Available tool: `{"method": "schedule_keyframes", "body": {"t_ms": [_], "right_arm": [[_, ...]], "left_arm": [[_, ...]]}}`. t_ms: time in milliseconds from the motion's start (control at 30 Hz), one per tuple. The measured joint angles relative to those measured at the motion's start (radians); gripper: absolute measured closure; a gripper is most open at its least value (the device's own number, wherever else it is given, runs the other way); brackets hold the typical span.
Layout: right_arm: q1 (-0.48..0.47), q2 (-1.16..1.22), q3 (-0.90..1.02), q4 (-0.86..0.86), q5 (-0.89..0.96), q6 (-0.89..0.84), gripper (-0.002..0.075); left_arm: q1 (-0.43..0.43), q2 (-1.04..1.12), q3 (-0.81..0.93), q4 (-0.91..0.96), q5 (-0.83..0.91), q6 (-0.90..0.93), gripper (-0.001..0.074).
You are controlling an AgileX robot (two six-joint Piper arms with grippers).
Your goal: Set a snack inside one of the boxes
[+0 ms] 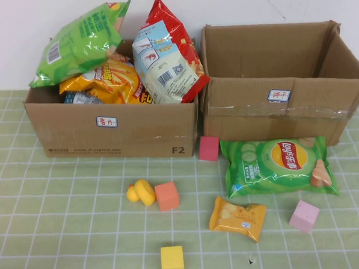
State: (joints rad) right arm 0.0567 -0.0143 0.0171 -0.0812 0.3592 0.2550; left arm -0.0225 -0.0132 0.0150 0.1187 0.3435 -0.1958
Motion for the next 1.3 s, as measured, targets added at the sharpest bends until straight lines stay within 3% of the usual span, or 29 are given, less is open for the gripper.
{"method": "schedule_keyframes", "body": {"t_ms": [600,867,1300], "right_arm": [[0.023,0.000,0.000,-0.050,-0.002,-0.046,0.0728],[0.023,0.000,0.000,-0.050,-0.002,-0.255,0.0728],[0.023,0.000,0.000,-0.040,-0.002,-0.163,0.0728]], "left_arm": [[0.000,0.000,0.000,0.000,0.000,0.000,0.0736],[0.000,0.000,0.000,0.000,0.000,0.000,0.0736],[0.000,0.000,0.000,0.000,0.000,0.000,0.0736]]}}
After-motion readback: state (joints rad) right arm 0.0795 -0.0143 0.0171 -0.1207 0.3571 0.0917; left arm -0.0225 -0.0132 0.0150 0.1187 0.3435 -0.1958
